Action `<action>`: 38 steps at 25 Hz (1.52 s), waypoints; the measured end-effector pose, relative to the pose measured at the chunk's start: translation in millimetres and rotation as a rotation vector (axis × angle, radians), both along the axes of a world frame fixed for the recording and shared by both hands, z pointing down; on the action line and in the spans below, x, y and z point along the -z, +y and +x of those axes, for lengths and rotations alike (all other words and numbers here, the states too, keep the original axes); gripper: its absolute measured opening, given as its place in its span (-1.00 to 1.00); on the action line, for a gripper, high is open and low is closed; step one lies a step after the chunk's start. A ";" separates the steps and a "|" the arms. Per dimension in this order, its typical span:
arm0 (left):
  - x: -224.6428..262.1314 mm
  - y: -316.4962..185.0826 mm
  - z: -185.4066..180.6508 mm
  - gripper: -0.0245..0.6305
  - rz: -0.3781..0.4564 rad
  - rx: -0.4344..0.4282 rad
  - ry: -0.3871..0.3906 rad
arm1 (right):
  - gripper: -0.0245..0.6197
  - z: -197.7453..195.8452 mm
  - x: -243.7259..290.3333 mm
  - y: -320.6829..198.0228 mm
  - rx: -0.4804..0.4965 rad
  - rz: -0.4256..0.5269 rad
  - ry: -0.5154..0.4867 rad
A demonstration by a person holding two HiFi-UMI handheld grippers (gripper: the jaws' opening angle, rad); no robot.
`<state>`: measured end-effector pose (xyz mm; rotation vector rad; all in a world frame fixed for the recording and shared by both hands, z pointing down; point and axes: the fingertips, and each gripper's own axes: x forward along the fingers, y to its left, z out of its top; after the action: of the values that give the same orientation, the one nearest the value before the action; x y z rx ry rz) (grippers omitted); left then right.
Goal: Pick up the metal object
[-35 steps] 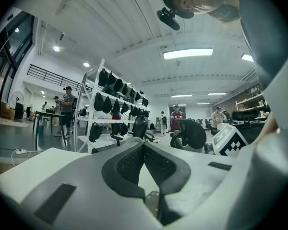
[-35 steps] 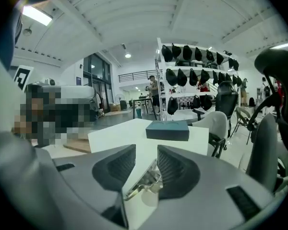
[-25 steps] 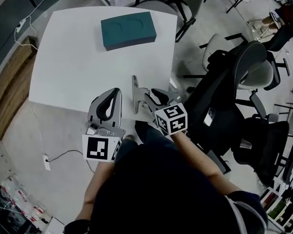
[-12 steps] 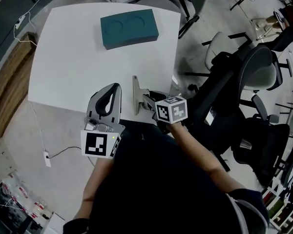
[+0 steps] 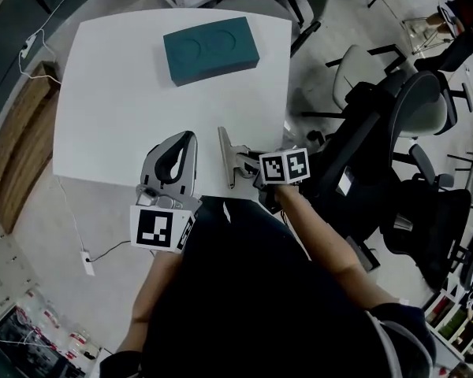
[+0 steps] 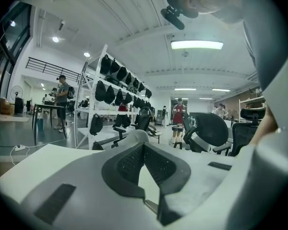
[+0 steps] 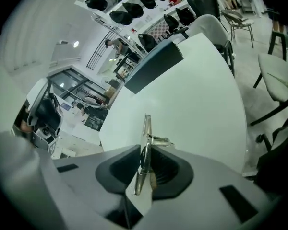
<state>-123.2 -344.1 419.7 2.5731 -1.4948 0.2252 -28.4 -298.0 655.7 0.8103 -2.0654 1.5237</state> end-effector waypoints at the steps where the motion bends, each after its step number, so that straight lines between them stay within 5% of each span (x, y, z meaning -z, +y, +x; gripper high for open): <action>1: 0.3 -0.6 -1.4 -0.85 -0.002 -0.005 -0.001 | -0.70 -0.8 1.8 -0.9 -0.015 -0.008 -0.013; 8: 4.3 -6.2 -2.5 -0.85 0.003 -0.051 0.010 | -0.80 -2.2 16.7 -7.4 -0.102 0.015 -0.055; 12: 10.0 -11.7 0.9 -0.85 0.017 -0.077 0.018 | -0.81 4.2 46.9 -24.4 -0.161 0.122 -0.055; 26: 54.2 -27.3 9.9 -0.85 0.123 -0.099 0.035 | -0.81 35.8 230.7 -77.0 -0.289 0.761 0.116; 38: 137.2 -26.5 7.4 -0.85 0.271 -0.051 0.018 | -0.81 42.7 392.1 -63.2 -0.368 1.371 0.269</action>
<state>-115.8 -370.6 282.5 2.8150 -1.5500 0.0047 14.3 -361.2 263.6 1.7604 -2.6393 -0.1716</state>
